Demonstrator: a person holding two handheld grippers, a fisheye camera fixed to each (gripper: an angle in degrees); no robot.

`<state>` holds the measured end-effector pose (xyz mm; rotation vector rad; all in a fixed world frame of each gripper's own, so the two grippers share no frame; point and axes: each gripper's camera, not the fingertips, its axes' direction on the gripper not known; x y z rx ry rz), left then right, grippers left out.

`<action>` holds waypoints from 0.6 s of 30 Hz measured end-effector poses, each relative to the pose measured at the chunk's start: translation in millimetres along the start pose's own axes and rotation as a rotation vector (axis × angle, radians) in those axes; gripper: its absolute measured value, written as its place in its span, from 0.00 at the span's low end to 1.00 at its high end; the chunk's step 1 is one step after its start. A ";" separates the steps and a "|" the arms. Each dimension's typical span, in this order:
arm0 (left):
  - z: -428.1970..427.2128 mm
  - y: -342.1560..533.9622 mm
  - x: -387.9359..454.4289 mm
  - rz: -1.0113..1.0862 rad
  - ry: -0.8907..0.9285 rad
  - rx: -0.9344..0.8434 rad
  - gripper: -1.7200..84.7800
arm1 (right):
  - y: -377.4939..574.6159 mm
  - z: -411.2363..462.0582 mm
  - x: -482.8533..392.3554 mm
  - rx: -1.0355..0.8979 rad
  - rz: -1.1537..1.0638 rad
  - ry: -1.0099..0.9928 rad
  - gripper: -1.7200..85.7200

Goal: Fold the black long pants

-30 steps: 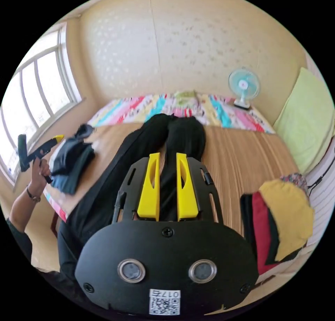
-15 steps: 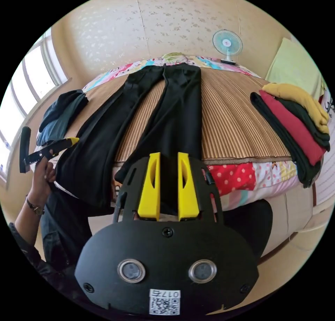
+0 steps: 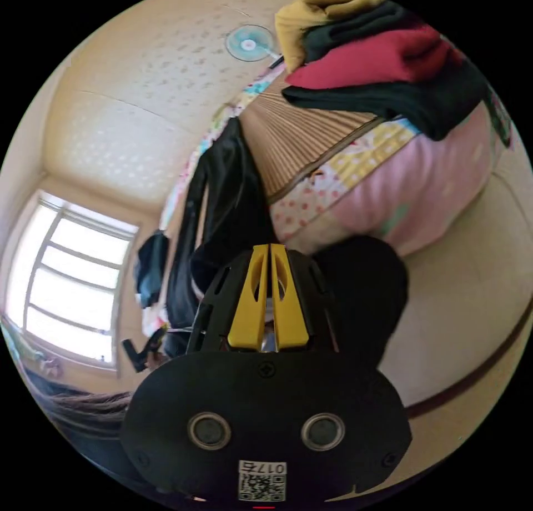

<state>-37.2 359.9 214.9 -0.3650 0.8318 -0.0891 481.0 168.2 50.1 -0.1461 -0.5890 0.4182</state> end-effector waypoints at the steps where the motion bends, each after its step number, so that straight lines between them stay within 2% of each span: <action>1: -11.0 -3.6 -3.3 -0.002 0.020 0.055 0.05 | -4.8 -9.4 -2.7 0.028 -0.021 0.016 0.09; 4: -15.9 -26.7 -10.6 -0.010 0.021 0.076 0.14 | -19.1 -29.4 -3.7 0.115 0.009 0.019 0.15; 8: 16.3 -57.2 -16.2 0.014 0.021 -0.033 0.16 | -36.2 -41.4 -4.9 0.194 0.007 0.036 0.19; 10: 47.9 -63.3 -22.5 -0.036 -0.030 -0.151 0.14 | -49.9 -37.1 4.2 0.160 0.031 0.072 0.21; 12: 43.1 -56.8 -21.1 -0.043 -0.095 -0.107 0.11 | -57.6 -33.8 15.5 0.124 0.059 0.125 0.21; 14: 45.6 -50.8 -22.0 -0.045 -0.116 -0.148 0.09 | -63.4 -30.9 27.0 0.077 0.059 0.183 0.21; 16: 45.0 -42.4 -24.7 -0.039 -0.075 -0.188 0.06 | -67.8 -30.7 44.8 0.021 0.065 0.230 0.20; 18: 43.7 -38.8 -28.3 -0.035 -0.027 -0.227 0.06 | -71.2 -38.0 61.6 0.008 0.082 0.172 0.18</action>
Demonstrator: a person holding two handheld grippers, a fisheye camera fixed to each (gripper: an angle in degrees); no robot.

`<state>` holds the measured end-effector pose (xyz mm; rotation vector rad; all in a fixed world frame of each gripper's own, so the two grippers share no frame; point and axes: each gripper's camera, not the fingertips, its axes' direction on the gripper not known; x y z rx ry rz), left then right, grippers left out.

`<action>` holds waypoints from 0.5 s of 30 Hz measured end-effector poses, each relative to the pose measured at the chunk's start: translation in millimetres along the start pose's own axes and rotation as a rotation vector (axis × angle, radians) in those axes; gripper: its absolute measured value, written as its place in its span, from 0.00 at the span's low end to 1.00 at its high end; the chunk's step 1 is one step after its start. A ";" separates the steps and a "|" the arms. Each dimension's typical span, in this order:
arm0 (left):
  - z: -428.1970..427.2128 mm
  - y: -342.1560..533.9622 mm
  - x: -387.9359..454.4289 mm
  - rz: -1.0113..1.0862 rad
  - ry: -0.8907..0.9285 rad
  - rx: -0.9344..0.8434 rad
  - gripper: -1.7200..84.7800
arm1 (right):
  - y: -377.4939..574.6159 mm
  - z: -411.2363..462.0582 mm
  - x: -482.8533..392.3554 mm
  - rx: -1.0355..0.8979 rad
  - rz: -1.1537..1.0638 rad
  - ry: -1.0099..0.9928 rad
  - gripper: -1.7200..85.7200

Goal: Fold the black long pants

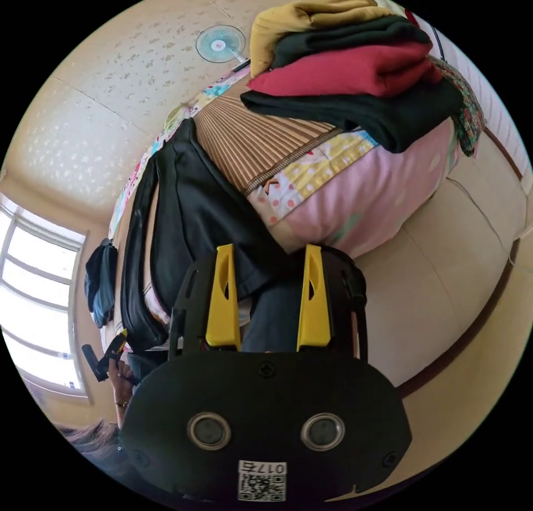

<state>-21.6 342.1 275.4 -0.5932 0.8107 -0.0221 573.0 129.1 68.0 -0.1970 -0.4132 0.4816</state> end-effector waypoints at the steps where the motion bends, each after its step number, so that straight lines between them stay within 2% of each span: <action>1: -1.2 2.4 -2.8 0.006 0.028 -0.031 0.06 | -4.7 -3.5 12.1 -0.020 0.011 -0.046 0.13; 2: -2.3 4.0 -4.0 0.009 0.042 -0.046 0.05 | -7.4 -4.1 17.8 -0.042 0.007 -0.076 0.10; 4: -11.4 12.9 -6.4 0.035 0.088 -0.101 0.05 | -15.6 -6.7 38.9 -0.154 -0.058 -0.278 0.08; 5: -14.4 15.8 -6.2 0.045 0.093 -0.111 0.05 | -15.2 -11.4 44.4 -0.154 -0.079 -0.328 0.08; 7: -26.5 29.6 -4.7 0.095 0.129 -0.167 0.05 | -5.7 -39.8 69.6 -0.113 -0.220 -0.588 0.06; 10: -40.3 49.1 -8.8 0.102 0.167 -0.242 0.06 | 17.7 -80.1 107.7 -0.044 -0.365 -0.850 0.05; 12: -52.7 61.6 -13.0 0.086 0.147 -0.238 0.07 | 27.3 -95.7 132.8 -0.021 -0.347 -0.829 0.05; 15: -77.0 74.4 -25.2 0.005 0.126 -0.172 0.16 | 27.9 -104.6 175.4 -0.042 -0.115 -0.506 0.05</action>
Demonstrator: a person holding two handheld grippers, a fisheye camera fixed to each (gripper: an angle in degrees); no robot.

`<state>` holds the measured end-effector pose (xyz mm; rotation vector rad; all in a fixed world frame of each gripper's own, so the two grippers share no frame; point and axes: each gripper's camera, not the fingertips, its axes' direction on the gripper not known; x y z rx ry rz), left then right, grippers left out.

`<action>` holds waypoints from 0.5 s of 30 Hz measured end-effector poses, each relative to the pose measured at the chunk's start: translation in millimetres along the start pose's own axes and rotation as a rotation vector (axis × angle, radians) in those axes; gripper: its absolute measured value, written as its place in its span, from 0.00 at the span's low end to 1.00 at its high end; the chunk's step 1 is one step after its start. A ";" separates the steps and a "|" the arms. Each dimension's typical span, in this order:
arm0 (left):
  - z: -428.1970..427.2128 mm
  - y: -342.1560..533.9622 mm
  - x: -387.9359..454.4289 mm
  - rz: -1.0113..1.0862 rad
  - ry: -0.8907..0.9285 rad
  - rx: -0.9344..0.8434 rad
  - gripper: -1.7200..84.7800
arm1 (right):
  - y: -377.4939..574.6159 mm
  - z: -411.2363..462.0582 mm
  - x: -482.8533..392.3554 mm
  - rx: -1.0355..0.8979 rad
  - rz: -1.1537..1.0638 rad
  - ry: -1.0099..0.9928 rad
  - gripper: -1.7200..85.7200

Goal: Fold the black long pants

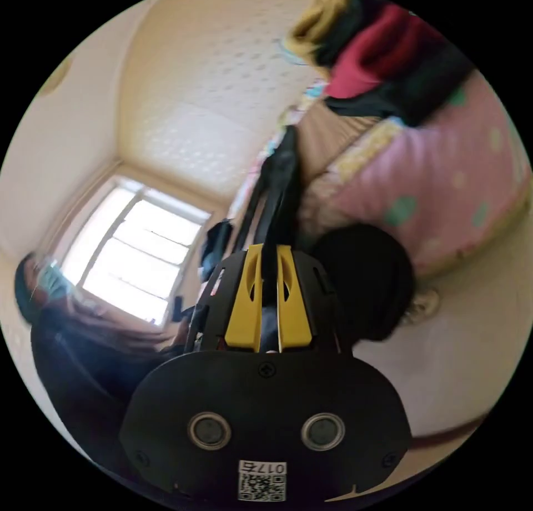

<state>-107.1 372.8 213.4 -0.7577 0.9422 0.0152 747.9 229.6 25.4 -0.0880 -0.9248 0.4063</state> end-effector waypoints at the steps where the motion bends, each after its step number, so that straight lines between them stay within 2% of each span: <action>1: -12.3 3.5 0.7 -0.009 0.003 0.059 0.17 | 0.1 -5.8 -8.4 0.014 -0.033 0.061 0.05; 5: -46.3 -3.8 26.0 0.057 0.007 0.210 0.18 | -6.7 9.5 -85.3 0.015 -0.363 -0.060 0.07; 7: -52.0 -22.0 47.3 0.126 0.089 0.244 0.18 | -8.1 49.8 -140.3 -0.062 -0.551 -0.188 0.08; 8: -49.9 -27.7 50.4 0.135 0.134 0.245 0.18 | -6.2 63.0 -151.4 -0.082 -0.586 -0.225 0.08; 10: -27.8 -51.2 54.3 0.145 0.386 0.221 0.20 | 5.7 123.5 -180.3 -0.182 -0.652 -0.354 0.08; 12: -1.2 -67.8 57.7 0.139 0.518 0.167 0.20 | 16.0 167.6 -186.4 -0.263 -0.642 -0.409 0.08; 15: 49.4 -88.1 69.2 0.121 0.563 0.008 0.21 | 34.9 218.9 -191.8 -0.346 -0.609 -0.430 0.08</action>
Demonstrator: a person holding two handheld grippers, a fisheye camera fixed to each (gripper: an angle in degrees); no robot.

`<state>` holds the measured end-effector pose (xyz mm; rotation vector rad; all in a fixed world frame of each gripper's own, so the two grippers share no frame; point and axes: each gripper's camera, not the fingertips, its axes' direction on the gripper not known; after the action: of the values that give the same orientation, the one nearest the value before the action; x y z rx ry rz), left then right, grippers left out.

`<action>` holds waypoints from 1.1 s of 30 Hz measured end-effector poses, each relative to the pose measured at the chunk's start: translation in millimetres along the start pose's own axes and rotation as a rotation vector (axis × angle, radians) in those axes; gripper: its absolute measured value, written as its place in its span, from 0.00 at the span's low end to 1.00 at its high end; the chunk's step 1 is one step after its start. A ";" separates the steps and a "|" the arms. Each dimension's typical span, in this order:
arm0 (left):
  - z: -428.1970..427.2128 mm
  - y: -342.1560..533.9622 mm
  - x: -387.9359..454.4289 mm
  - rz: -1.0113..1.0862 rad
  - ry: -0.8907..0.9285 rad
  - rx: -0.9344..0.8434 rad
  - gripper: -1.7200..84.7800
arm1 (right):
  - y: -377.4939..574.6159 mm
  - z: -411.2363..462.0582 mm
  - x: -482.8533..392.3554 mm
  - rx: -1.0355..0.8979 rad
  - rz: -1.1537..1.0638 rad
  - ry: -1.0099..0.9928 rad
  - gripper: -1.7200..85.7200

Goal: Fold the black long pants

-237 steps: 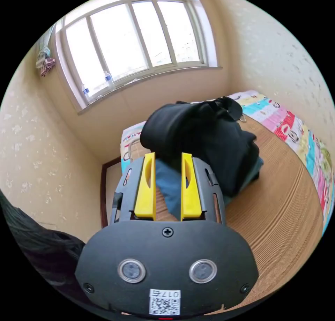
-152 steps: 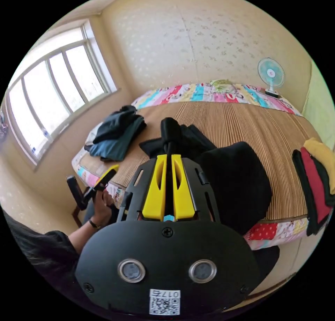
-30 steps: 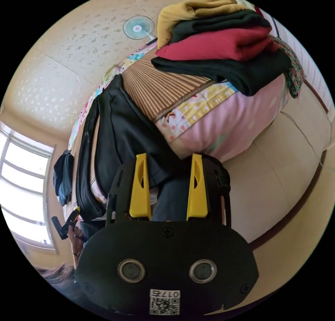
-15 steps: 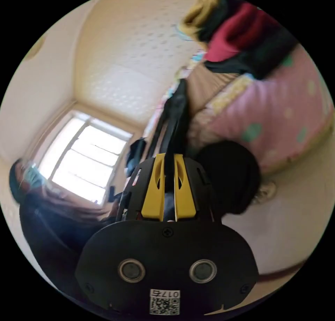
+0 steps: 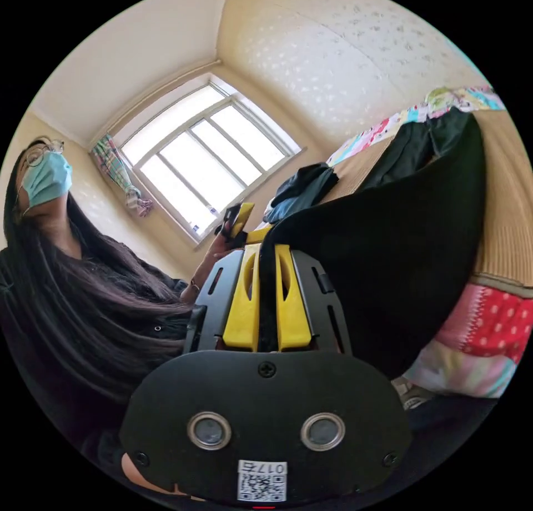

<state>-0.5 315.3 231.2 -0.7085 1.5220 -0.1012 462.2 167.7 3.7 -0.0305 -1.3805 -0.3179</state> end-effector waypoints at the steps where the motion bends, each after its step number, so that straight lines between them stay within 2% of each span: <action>1: 17.5 -3.8 -5.1 -0.004 -0.009 -0.061 0.21 | 0.9 15.9 -1.9 -0.040 -0.009 0.019 0.08; 4: 43.6 -2.9 -18.2 -0.032 -0.085 -0.145 0.19 | 4.4 37.0 -10.4 -0.110 -0.039 0.036 0.07; 8: 56.0 13.6 -14.4 0.074 0.018 -0.153 0.08 | 12.6 39.5 -1.8 -0.163 0.015 -0.009 0.07; 12: 62.3 43.6 4.0 0.246 -0.086 -0.155 0.07 | 10.6 46.6 31.8 -0.411 0.157 -0.127 0.09; 15: 61.3 55.7 4.8 0.299 -0.110 -0.166 0.07 | 8.0 74.2 57.4 -0.708 0.250 -0.160 0.10; 18: 60.7 59.5 0.2 0.333 -0.100 -0.197 0.07 | -15.3 95.7 88.4 -0.967 0.305 -0.080 0.10; 20: 60.8 60.6 -1.8 0.343 -0.083 -0.220 0.07 | -51.4 99.1 118.4 -1.029 0.326 0.003 0.10; 23: 60.2 64.5 4.0 0.381 -0.106 -0.243 0.07 | -147.4 95.6 174.5 -0.929 0.313 0.212 0.08; 25: 62.6 69.1 11.8 0.431 -0.147 -0.263 0.07 | -229.1 89.4 218.7 -0.691 0.361 0.455 0.11; 28: 66.0 74.1 14.3 0.453 -0.151 -0.273 0.07 | -309.8 95.1 259.0 -0.378 0.415 0.656 0.14; 31: 68.4 76.0 13.8 0.455 -0.130 -0.280 0.07 | -351.1 129.0 285.3 -0.227 0.434 0.888 0.17; 33: 69.4 76.0 14.0 0.458 -0.121 -0.293 0.07 | -357.6 159.5 301.2 -0.201 0.457 1.006 0.17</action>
<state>37.5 394.1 175.1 -0.5652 1.5614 0.5096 270.0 -203.1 267.6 -0.3065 -0.3171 -0.0530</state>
